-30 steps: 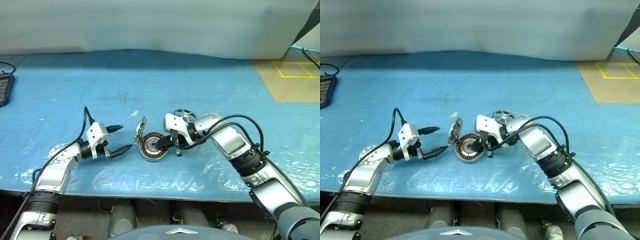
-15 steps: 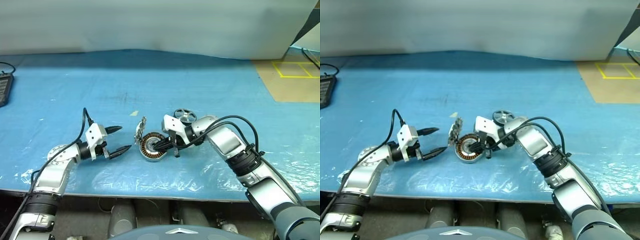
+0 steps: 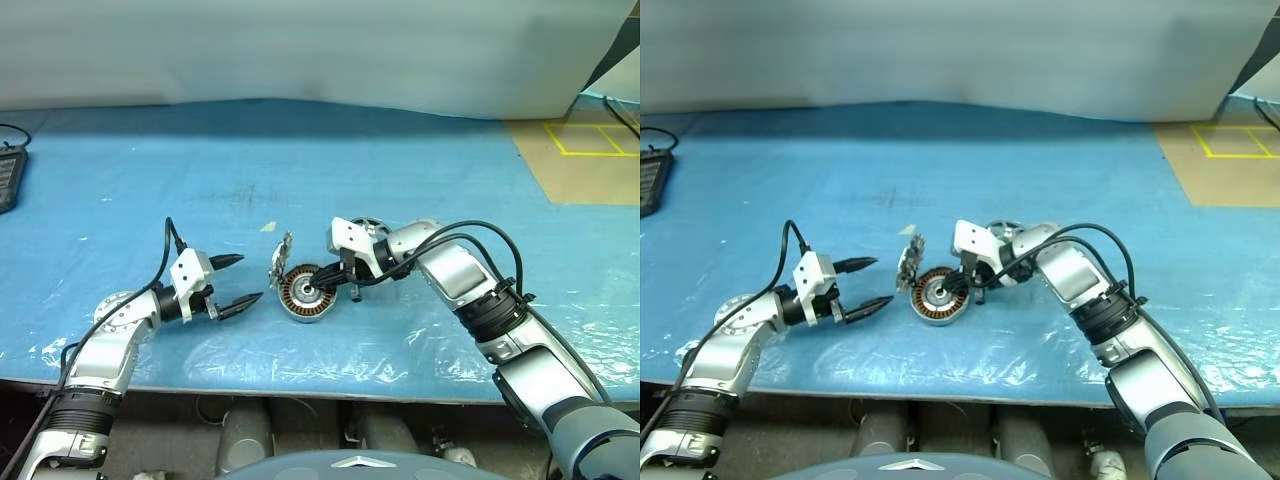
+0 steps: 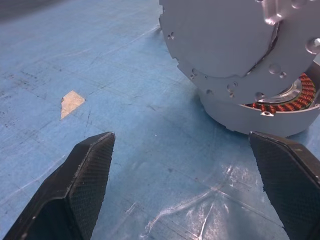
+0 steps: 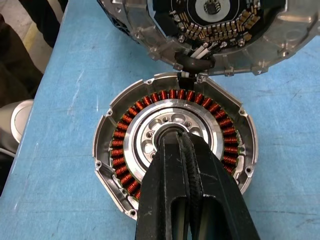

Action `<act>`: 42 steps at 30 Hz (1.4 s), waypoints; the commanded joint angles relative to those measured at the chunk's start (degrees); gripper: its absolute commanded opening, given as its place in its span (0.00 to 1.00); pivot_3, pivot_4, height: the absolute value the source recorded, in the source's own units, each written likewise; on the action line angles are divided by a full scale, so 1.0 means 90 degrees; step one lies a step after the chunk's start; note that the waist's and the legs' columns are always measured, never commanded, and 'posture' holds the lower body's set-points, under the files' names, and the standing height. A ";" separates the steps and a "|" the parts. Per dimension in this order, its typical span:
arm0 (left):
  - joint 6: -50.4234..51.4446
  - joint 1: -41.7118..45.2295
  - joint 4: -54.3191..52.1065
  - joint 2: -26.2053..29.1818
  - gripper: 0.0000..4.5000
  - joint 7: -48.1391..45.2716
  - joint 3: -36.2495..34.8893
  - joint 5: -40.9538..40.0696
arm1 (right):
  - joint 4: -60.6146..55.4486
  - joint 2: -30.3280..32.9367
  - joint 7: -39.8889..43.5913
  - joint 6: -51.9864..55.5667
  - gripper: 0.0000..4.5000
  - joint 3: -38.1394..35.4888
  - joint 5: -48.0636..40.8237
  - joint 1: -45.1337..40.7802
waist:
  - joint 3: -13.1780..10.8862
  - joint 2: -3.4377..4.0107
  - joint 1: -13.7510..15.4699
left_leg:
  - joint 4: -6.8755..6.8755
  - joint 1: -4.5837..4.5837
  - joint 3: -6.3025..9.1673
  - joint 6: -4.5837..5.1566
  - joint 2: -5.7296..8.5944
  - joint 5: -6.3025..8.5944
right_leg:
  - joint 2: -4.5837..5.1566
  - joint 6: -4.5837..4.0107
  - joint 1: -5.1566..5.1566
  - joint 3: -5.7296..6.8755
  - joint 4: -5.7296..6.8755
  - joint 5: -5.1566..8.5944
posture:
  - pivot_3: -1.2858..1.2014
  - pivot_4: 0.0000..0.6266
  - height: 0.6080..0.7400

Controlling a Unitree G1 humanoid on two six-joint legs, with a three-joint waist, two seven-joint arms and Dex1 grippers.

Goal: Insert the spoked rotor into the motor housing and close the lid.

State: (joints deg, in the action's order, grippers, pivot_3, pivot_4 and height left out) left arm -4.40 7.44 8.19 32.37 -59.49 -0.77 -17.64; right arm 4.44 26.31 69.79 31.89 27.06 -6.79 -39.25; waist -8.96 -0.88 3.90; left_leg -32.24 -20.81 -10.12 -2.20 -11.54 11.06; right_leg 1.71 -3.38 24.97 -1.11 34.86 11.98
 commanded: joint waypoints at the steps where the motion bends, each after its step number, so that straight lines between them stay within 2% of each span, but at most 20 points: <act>1: -0.0069 0.0085 -0.0103 0.0022 1.00 0.0007 -0.0097 -0.0048 | -0.0151 -0.0039 -0.0024 -0.0013 0.01 -0.0118 -0.0087 -0.0044 | 0.0000 0.0000 0.0000 | -0.0001 -0.0001 0.0000 0.0000 0.0000 0.0000 | 0.0000 0.0000 0.0000 0.0001 0.0000 0.0000 | 0.52 0.24 1.00; 8: -0.0083 0.0086 -0.0086 0.0043 1.00 0.0000 -0.0113 -0.0043 | -0.0059 -0.0065 -0.0034 -0.0039 0.01 0.0022 -0.0021 0.0101 | 0.0000 0.0000 -0.0002 | -0.0004 -0.0001 0.0001 0.0000 0.0000 0.0000 | 0.0000 0.0000 -0.0001 0.0001 0.0001 0.0000 | 0.52 0.24 1.00; 15: -0.0062 0.0066 -0.0123 0.0063 1.00 -0.0003 -0.0126 -0.0054 | 0.0750 -0.0199 -0.0343 -0.0422 0.01 0.0220 0.0400 0.0134 | 0.0000 0.0000 -0.0004 | -0.0005 0.0011 0.0001 0.0000 -0.0001 0.0000 | 0.0001 -0.0001 -0.0012 0.0002 0.0002 0.0000 | 0.52 0.24 1.00; 23: -0.0049 0.0057 -0.0145 0.0072 1.00 -0.0003 -0.0122 -0.0053 | 0.0282 -0.0075 -0.0276 -0.0361 0.01 0.0152 0.0339 0.0264 | 0.0000 0.0000 0.0002 | -0.0001 0.0078 0.0001 0.0017 0.0001 0.0011 | 0.0004 0.0004 -0.0074 0.0001 -0.0003 0.0003 | 0.52 0.24 1.00; 31: -0.0046 0.0097 -0.0111 0.0045 1.00 -0.0014 -0.0080 -0.0038 | -0.0492 -0.0023 -0.0269 -0.0082 0.01 -0.0168 0.0034 0.0088 | 0.0000 0.0000 -0.0001 | 0.0007 0.0070 0.0000 0.0016 0.0002 0.0010 | 0.0004 0.0002 -0.0069 0.0000 -0.0011 0.0003 | 0.52 0.24 1.00; 42: -0.0029 0.0052 -0.0150 0.0054 1.00 0.0006 -0.0097 -0.0043 | -0.0239 -0.0226 -0.0278 -0.0178 0.01 -0.0033 0.0104 0.0041 | -0.0001 0.0001 -0.0003 | 0.0012 0.0068 0.0000 0.0015 0.0001 0.0010 | 0.0003 -0.0002 -0.0064 0.0001 -0.0011 0.0006 | 0.52 0.24 1.00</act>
State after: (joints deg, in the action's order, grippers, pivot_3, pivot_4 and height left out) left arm -4.43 8.03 8.29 32.39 -59.51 -0.75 -17.63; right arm 2.42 24.74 67.29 31.21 27.22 -5.43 -37.53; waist -8.97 -0.87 3.88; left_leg -32.13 -20.20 -10.13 -2.07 -11.54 11.15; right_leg 1.73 -3.39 24.40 -1.10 34.75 12.04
